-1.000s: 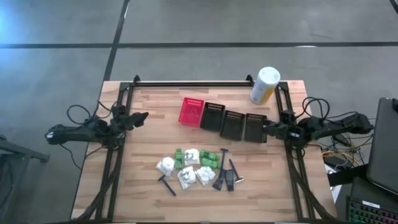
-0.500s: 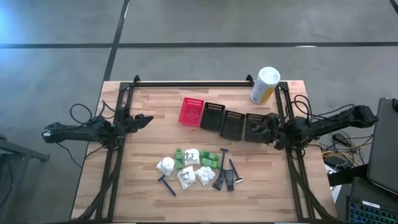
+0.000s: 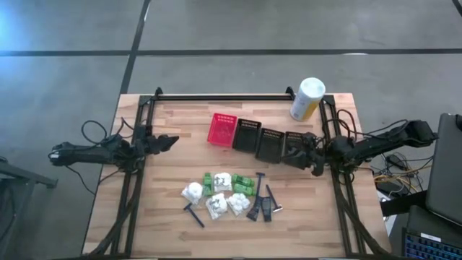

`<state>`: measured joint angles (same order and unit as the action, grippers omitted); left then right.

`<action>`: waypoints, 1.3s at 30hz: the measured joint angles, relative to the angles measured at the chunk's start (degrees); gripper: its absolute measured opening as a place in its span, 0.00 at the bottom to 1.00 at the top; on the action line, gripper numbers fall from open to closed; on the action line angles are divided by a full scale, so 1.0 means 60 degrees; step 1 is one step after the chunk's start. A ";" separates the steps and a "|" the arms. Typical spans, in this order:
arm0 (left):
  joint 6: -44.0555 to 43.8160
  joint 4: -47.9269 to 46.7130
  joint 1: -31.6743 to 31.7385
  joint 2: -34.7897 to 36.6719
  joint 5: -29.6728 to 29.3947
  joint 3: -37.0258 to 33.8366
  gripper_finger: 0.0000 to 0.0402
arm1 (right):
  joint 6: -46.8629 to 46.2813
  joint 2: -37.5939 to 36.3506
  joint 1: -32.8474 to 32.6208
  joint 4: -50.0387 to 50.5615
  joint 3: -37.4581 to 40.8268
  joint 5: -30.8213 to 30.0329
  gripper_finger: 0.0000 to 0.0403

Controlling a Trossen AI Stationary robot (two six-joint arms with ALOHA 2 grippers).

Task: Pick & Place Travel size toiletries
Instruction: Put the shampoo into the red bin

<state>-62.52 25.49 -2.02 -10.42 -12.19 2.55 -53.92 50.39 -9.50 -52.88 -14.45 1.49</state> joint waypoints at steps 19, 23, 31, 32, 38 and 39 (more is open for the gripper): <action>0.0156 -0.0265 0.0004 -0.0062 -0.0226 0.0000 0.63 | 0.0323 0.0062 0.0004 0.0007 -0.0581 0.0335 0.14; -0.0538 -0.0260 -0.0004 -0.0217 -0.0408 0.0004 0.63 | 0.0114 0.0062 0.0004 0.0231 -0.0639 0.0501 0.16; -0.1142 -0.1646 -0.0017 -0.1657 -0.0402 0.1009 0.63 | -0.0912 0.0104 0.0002 0.2104 -0.0686 0.0548 0.31; -0.1108 -0.1913 -0.0020 -0.1910 -0.0391 0.1244 0.63 | -0.0940 0.0122 0.0000 0.2121 -0.0686 0.0548 0.33; -0.0149 -0.2873 -0.0026 -0.3058 0.0165 0.2447 0.63 | -0.1014 0.0116 0.0000 0.2113 -0.0686 0.0544 0.43; -0.0082 -0.2946 -0.0029 -0.3191 0.0228 0.2580 0.63 | -0.1014 0.0116 0.0002 0.2113 -0.0686 0.0544 0.44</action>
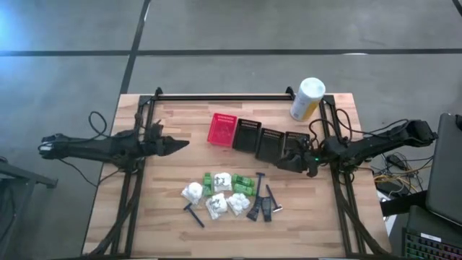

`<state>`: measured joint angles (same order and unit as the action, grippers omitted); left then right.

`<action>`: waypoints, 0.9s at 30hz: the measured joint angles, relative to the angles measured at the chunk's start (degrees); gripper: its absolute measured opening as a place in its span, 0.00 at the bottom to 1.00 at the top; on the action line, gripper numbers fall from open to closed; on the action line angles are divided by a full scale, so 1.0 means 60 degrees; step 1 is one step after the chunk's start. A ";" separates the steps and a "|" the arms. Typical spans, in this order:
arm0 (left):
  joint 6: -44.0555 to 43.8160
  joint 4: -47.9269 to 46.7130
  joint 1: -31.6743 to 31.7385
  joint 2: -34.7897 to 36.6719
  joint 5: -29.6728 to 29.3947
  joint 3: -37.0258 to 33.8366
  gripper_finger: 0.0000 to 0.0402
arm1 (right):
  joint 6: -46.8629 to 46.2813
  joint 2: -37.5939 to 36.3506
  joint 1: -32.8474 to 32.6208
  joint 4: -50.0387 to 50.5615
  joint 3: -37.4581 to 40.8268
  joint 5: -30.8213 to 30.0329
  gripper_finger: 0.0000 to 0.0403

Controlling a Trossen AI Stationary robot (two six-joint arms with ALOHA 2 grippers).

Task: Pick & Place Travel size toiletries
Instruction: Put the shampoo into the red bin

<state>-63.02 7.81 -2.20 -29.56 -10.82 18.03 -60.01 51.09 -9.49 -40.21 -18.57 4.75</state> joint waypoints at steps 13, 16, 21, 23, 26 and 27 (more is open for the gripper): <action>0.0084 -0.4690 -0.0663 -0.2120 0.1204 0.1980 0.63 | -0.0405 0.0000 -0.0067 0.1117 0.0000 0.0015 0.44; 0.0341 -0.4830 -0.1147 -0.2766 0.1196 0.2337 0.63 | -0.0615 0.0000 -0.0064 0.1442 0.0000 0.0011 0.43; 0.1406 -0.4884 -0.2330 -0.4220 0.1200 0.2835 0.63 | -0.0961 0.0004 -0.0066 0.1906 0.0000 0.0040 0.46; 0.1809 -0.4878 -0.2755 -0.4903 0.1150 0.3038 0.63 | -0.1013 0.0004 -0.0064 0.1991 0.0003 0.0040 0.48; 0.1535 -0.4893 -0.2967 -0.5867 0.0618 0.3380 0.63 | -0.1116 0.0004 -0.0064 0.2142 0.0003 0.0037 0.51; 0.1107 -0.4882 -0.2913 -0.6148 0.0450 0.3501 0.63 | -0.1183 0.0000 -0.0064 0.2224 0.0000 0.0033 0.52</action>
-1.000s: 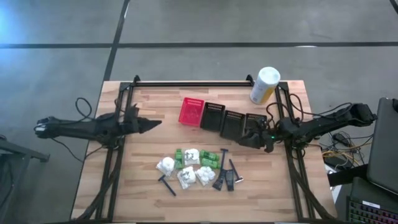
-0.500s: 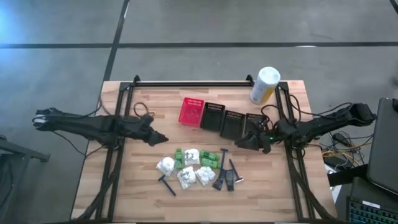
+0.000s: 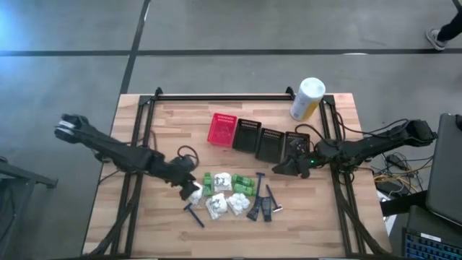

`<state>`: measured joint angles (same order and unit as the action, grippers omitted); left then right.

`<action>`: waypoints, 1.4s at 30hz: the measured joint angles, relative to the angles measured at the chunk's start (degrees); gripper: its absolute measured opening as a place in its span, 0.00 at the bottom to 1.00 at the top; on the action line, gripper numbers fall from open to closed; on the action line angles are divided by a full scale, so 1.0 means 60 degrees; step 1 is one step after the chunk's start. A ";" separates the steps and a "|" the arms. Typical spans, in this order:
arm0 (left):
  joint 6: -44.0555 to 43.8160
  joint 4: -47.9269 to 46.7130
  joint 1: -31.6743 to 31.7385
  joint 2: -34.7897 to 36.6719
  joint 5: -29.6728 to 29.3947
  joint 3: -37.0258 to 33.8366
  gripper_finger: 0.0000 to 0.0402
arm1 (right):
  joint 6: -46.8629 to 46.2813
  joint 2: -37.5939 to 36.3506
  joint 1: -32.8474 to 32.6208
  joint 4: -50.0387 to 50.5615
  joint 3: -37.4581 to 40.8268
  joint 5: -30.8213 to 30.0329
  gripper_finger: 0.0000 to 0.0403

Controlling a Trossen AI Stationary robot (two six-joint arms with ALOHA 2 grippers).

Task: Pick & Place Travel size toiletries
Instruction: Put the shampoo into the red bin

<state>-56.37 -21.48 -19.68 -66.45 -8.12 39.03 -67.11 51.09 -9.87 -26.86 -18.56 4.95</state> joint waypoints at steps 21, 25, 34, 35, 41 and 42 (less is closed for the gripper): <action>-0.2905 -0.1532 0.0899 -0.3791 -0.0498 0.2366 0.63 | -0.0394 0.0000 0.0004 0.1521 0.0003 -0.0405 0.69; -0.3010 -0.2480 0.0895 -0.4542 -0.0032 0.2991 0.63 | -0.0327 0.0000 0.0007 0.1521 0.0003 -0.0437 0.71; -0.2774 -0.2395 0.0895 -0.5780 0.0529 0.3533 0.63 | -0.0238 0.0000 0.0007 0.1525 0.0003 -0.0543 0.74; -0.2640 -0.2426 0.0899 -0.5844 0.0593 0.3566 0.63 | -0.0222 0.0000 0.0007 0.1525 0.0003 -0.0542 0.75; -0.2248 -0.2777 0.0899 -0.5693 0.0709 0.3541 0.60 | -0.0208 0.0000 0.0007 0.1659 0.0003 -0.0536 0.74; -0.2188 -0.2965 0.0898 -0.5621 0.0723 0.3520 0.59 | -0.0208 -0.0004 0.0007 0.1693 0.0003 -0.0536 0.73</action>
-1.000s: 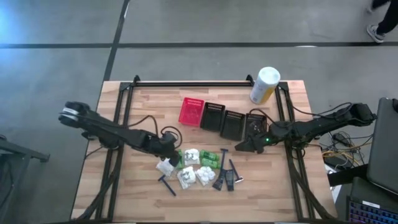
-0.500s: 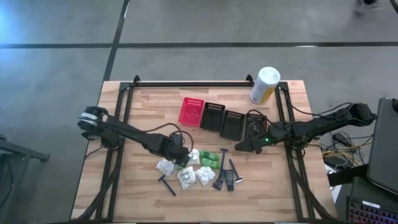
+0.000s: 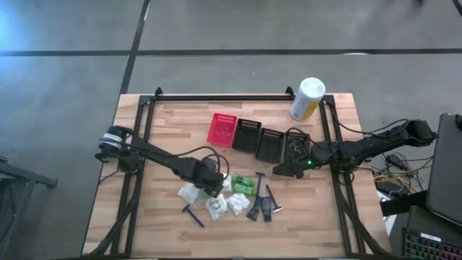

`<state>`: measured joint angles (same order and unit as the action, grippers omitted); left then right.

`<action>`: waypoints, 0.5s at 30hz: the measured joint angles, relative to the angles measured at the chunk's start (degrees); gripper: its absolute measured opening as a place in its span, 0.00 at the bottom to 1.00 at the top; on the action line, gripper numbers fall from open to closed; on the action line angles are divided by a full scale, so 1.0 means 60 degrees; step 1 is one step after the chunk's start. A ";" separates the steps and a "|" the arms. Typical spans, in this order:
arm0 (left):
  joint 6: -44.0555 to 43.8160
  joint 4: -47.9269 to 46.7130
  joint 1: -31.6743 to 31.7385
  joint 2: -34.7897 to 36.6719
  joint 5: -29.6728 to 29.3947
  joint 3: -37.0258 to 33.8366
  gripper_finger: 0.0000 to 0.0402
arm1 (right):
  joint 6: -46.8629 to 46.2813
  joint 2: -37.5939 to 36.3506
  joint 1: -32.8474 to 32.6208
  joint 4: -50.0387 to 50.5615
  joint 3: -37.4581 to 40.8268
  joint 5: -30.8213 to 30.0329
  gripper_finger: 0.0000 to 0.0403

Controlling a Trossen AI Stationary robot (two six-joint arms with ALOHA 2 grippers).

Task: Pick & Place Travel size toiletries
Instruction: Put the shampoo into the red bin

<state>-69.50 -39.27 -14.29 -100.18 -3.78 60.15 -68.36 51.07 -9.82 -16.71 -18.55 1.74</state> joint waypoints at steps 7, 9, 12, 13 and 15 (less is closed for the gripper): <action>0.0446 -0.0146 0.0161 0.0264 -0.0070 -0.0159 0.42 | 0.0007 0.0000 -0.0004 0.0047 0.0000 0.0000 0.69; 0.0593 -0.0095 0.0162 0.0286 -0.0079 -0.0188 0.38 | 0.0004 0.0000 -0.0004 0.0043 0.0000 -0.0003 0.68; 0.0690 -0.0090 0.0175 0.0295 -0.0078 -0.0210 0.37 | 0.0000 0.0000 -0.0004 0.0047 0.0000 -0.0037 0.66; 0.0736 -0.0090 0.0175 0.0295 -0.0078 -0.0210 0.38 | 0.0000 0.0000 -0.0004 0.0043 0.0000 -0.0040 0.66; 0.0913 -0.0093 0.0175 0.0295 -0.0082 -0.0217 0.41 | -0.0015 0.0000 -0.0004 0.0047 0.0000 -0.0040 0.65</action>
<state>-64.03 -39.83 -13.23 -98.41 -4.27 58.85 -68.45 51.07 -9.85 -16.43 -18.55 1.50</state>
